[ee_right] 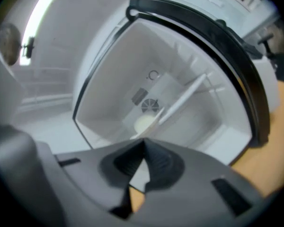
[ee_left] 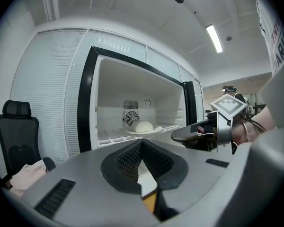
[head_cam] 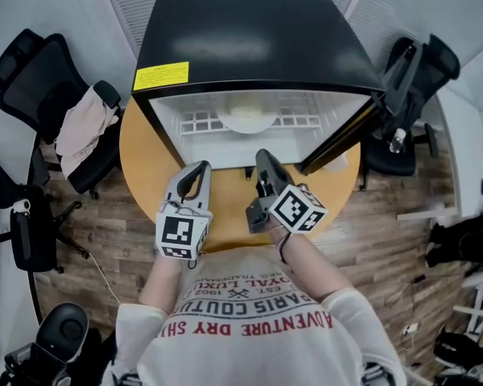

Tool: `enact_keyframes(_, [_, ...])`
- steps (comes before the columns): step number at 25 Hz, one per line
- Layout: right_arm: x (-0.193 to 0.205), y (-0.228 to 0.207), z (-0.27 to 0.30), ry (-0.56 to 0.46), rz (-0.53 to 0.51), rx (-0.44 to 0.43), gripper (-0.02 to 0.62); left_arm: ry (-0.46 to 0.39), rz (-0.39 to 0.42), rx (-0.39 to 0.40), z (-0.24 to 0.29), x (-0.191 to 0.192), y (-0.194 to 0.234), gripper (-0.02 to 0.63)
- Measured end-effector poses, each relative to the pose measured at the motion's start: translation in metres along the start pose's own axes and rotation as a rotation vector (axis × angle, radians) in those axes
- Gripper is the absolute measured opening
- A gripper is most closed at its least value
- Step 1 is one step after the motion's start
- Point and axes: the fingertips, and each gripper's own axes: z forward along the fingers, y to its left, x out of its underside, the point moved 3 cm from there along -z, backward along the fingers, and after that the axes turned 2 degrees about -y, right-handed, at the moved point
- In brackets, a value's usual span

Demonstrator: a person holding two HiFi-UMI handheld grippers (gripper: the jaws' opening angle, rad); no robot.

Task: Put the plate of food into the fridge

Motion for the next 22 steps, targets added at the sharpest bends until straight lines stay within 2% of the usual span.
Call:
enact_keyframes(7, [-0.012,0.016,-0.016,-0.021,-0.515,-0.016,0.028,-0.009,-0.015,-0.006,-0.002,-0.001,-0.001,0.034])
enact_keyframes(12, [-0.011,0.031,-0.025,-0.027,-0.795,-0.049,0.028,-0.014,-0.009,0.001,-0.002,-0.001,-0.003,0.034])
enact_keyframes(17, [-0.007,0.043,-0.031,-0.045,-0.944,-0.088,0.028,-0.034,-0.005,0.004,-0.005,-0.005,-0.002,0.034])
enact_keyframes(22, [-0.007,0.048,-0.034,-0.05,-0.949,-0.081,0.028,-0.061,0.006,0.019,-0.007,-0.008,-0.002,0.034])
